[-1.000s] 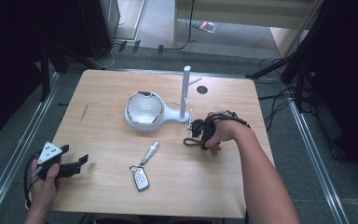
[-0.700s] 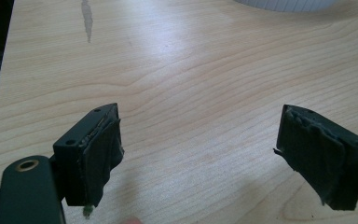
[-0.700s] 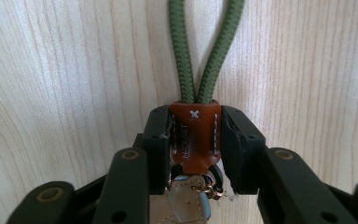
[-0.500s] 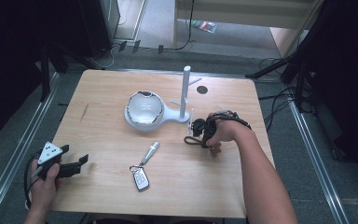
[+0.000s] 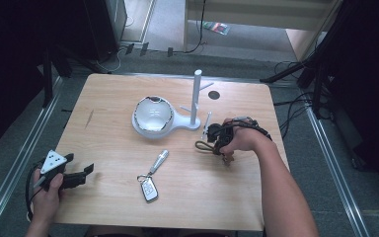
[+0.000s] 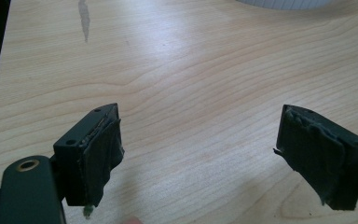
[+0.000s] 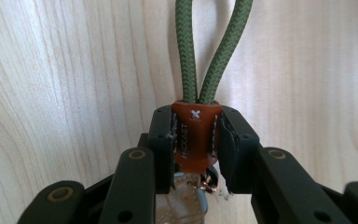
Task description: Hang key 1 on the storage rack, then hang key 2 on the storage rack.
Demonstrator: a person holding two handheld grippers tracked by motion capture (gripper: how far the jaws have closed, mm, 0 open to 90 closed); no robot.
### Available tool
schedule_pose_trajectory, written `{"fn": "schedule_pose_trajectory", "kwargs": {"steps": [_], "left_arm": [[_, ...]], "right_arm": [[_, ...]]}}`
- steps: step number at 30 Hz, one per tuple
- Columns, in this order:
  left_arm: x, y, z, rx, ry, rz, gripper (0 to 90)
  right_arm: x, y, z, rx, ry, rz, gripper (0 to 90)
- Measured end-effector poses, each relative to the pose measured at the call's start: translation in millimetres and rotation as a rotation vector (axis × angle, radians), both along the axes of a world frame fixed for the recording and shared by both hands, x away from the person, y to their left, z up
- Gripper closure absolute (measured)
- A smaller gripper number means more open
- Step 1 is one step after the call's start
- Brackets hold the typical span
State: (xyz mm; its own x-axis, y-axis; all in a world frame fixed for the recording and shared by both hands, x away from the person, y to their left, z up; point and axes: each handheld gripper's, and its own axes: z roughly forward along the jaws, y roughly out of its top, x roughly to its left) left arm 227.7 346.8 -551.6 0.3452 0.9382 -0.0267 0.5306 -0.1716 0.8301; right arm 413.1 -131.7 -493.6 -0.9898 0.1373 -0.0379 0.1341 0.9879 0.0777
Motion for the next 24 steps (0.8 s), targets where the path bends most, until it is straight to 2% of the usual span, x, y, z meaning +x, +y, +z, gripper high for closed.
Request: {"fn": "schedule_pose_trajectory", "kwargs": {"steps": [1, 6, 12, 16, 24], "left_arm": [[-0.1, -0.4, -0.3, 0.001, -0.005, 0.000, 14.7], [0.0, 0.3, 0.0, -0.002, 0.003, -0.003, 14.7], [0.3, 0.0, -0.1, 0.000, 0.004, 0.002, 14.7], [0.7, -0.2, -0.3, 0.002, 0.005, 0.005, 14.7], [0.5, -0.2, -0.3, 0.002, 0.004, 0.005, 14.6]], "right_arm": [[1.1, -0.9, 1.7, 0.017, -0.009, 0.016, 69.4], [-0.6, -7.9, 18.8, 0.111, -0.053, 0.004, 69.4], [-4.0, -18.2, 37.5, 0.208, -0.094, -0.031, 69.4], [-7.4, -26.2, 53.8, 0.304, -0.124, -0.057, 69.4], [-14.8, -34.7, 77.2, 0.417, -0.182, -0.072, 69.3]]}}
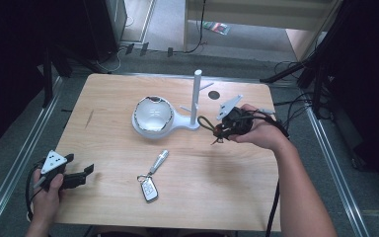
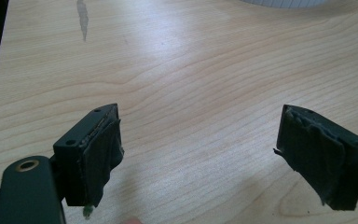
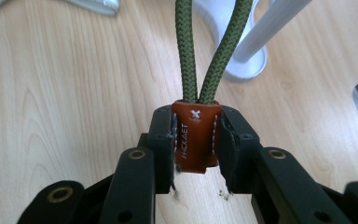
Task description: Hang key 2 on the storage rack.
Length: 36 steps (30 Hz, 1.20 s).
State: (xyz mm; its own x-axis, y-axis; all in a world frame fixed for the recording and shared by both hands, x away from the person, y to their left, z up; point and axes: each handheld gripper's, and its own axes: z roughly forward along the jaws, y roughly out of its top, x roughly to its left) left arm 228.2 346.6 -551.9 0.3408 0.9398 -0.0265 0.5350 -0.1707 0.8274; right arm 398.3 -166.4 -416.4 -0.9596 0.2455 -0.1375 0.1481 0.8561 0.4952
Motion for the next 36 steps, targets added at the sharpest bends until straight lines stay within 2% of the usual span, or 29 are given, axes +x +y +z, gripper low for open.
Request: {"fn": "schedule_pose_trajectory", "kwargs": {"steps": [3, 5, 14, 21, 30, 36], "left_arm": [[1.0, -0.2, -0.2, 0.005, 0.008, 0.002, 14.7], [1.2, -0.4, 0.0, 0.008, 0.012, 0.000, 14.7], [0.9, -1.4, -0.2, 0.014, 0.008, 0.001, 14.7], [0.4, -1.6, -0.3, 0.011, 0.006, -0.002, 14.7], [0.5, -1.6, -0.3, 0.012, 0.007, -0.002, 14.7], [0.5, -1.8, -0.4, 0.014, 0.005, -0.001, 14.7]], "right_arm": [[-2.1, -3.3, 8.6, 0.050, -0.012, -0.009, 69.3], [-4.2, -7.0, 15.3, 0.094, -0.024, -0.035, 69.3], [-6.6, -22.7, 33.1, 0.202, -0.061, -0.125, 69.2], [-3.7, -35.3, 48.4, 0.331, -0.082, -0.198, 69.2], [-1.8, -42.2, 57.6, 0.414, -0.113, -0.261, 69.1], [0.7, -41.8, 59.7, 0.438, -0.129, -0.302, 69.0]]}}
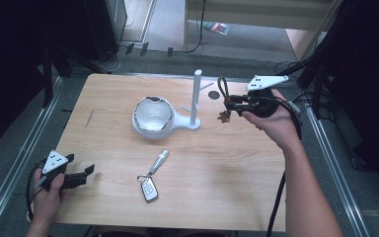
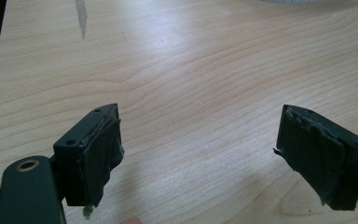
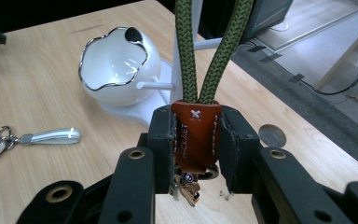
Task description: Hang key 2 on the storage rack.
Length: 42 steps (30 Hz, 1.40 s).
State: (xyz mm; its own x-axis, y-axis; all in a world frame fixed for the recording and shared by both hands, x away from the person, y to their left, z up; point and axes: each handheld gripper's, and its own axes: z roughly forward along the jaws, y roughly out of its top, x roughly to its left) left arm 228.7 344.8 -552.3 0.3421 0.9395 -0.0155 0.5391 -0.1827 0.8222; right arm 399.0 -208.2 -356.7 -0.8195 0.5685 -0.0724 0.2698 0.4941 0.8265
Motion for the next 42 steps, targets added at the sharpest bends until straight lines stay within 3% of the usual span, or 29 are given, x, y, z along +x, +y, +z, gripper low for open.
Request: {"fn": "schedule_pose_trajectory", "kwargs": {"steps": [6, 14, 28, 33, 37, 40, 42], "left_arm": [[0.1, 0.2, 0.1, -0.001, 0.002, -0.001, 14.7], [0.0, 0.3, 0.1, -0.003, 0.002, -0.002, 14.7], [-1.1, 2.7, 0.6, -0.020, -0.008, 0.003, 14.6], [-2.7, 5.6, 1.0, -0.048, -0.033, 0.008, 14.6], [-5.5, 6.8, 1.5, -0.070, -0.078, 0.019, 14.5], [-10.2, 12.5, 1.7, -0.132, -0.158, 0.040, 14.3], [-11.1, 16.0, 1.5, -0.167, -0.176, 0.049, 14.5]], "right_arm": [[4.3, 3.2, 0.8, 0.021, -0.010, -0.046, 69.1], [12.0, 9.3, -2.9, 0.026, 0.026, -0.115, 69.1], [24.7, 22.4, -16.5, 0.027, 0.088, -0.157, 69.1], [29.0, 25.2, -21.7, 0.026, 0.107, -0.162, 69.0], [31.7, 28.5, -25.4, 0.025, 0.118, -0.154, 69.0], [33.2, 31.3, -27.6, 0.019, 0.131, -0.155, 69.0], [34.1, 33.2, -28.8, 0.016, 0.135, -0.151, 69.0]]}}
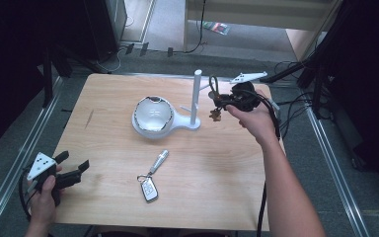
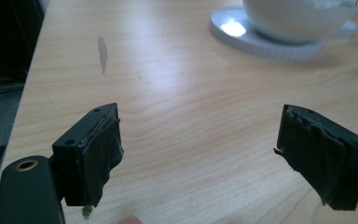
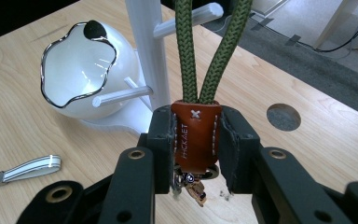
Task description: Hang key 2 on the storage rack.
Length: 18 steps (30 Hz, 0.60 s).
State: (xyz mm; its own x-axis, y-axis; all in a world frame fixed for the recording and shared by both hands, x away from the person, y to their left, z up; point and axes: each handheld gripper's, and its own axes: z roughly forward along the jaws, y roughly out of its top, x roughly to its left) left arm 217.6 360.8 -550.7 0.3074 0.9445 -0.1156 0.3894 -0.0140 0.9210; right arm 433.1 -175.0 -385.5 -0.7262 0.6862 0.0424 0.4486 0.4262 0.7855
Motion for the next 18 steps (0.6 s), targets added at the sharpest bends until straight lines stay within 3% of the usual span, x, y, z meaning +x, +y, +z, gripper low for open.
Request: {"fn": "schedule_pose_trajectory", "kwargs": {"steps": [4, 18], "left_arm": [[-1.3, 2.0, -0.1, -0.018, -0.020, 0.013, 14.4], [1.1, 0.7, -0.3, -0.015, 0.001, 0.006, 14.4]], "right_arm": [[1.5, 3.7, -2.8, -0.006, 0.010, 0.004, 69.0], [1.5, 11.4, -20.0, -0.005, 0.043, 0.017, 68.7]]}}
